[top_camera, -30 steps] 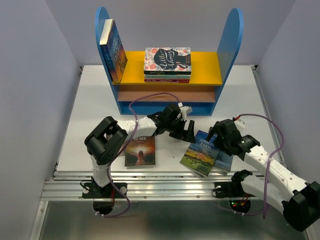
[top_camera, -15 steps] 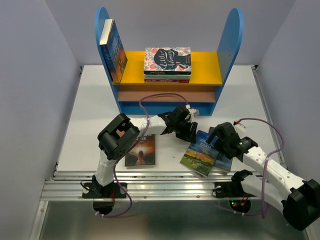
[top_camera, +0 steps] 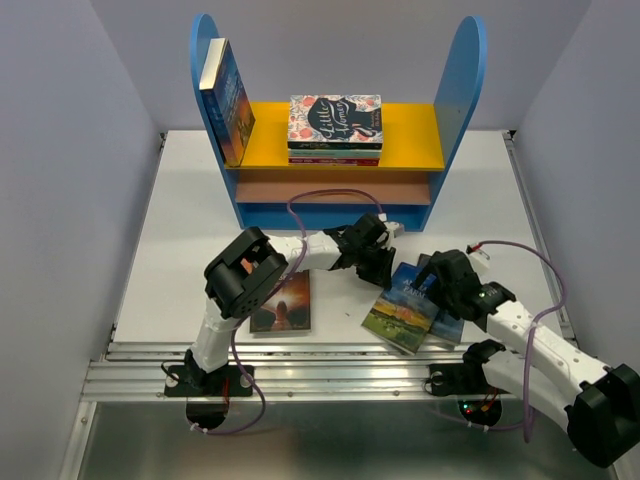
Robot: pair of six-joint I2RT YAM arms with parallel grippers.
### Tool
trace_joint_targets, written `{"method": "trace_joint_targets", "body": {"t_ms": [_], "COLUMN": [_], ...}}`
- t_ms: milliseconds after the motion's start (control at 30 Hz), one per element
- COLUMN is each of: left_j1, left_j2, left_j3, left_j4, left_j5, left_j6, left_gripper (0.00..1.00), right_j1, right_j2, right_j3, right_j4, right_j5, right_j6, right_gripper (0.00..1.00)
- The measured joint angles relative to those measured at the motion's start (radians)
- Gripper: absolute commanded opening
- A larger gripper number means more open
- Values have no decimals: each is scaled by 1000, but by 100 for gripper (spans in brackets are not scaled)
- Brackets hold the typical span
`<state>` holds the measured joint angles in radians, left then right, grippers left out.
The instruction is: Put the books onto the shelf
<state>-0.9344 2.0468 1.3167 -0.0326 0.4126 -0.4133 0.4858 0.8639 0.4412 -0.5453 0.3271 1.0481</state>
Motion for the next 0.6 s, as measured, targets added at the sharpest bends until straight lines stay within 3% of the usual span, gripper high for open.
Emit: {"method": "trace_joint_targets", "body": {"t_ms": [167,367,533,567,600], "left_j1": [1,5,5,5,5], "left_j2": [0,0,0,0,0], "left_j3": [3,5,7,8,11], "left_j4": [-12,-20,-21,-23,-27], "left_j5": [-5,-8,-11,-12,-15], "left_j6": [0,-3,-3,-3,-3], "left_gripper": [22,21,21,21,21], "right_j1": [-1,-2,-2,-2,-2], "right_j2": [-34,-125,-104,-92,-83], "right_j3": [-14,-12,16,21,23], "right_j4": [35,77,134,144,153], "right_j5": [-54,-96,-154,-167,-176], "right_j6": [-39,-99,-156,-164,-169], "right_gripper": [95,95,93,91,80]}}
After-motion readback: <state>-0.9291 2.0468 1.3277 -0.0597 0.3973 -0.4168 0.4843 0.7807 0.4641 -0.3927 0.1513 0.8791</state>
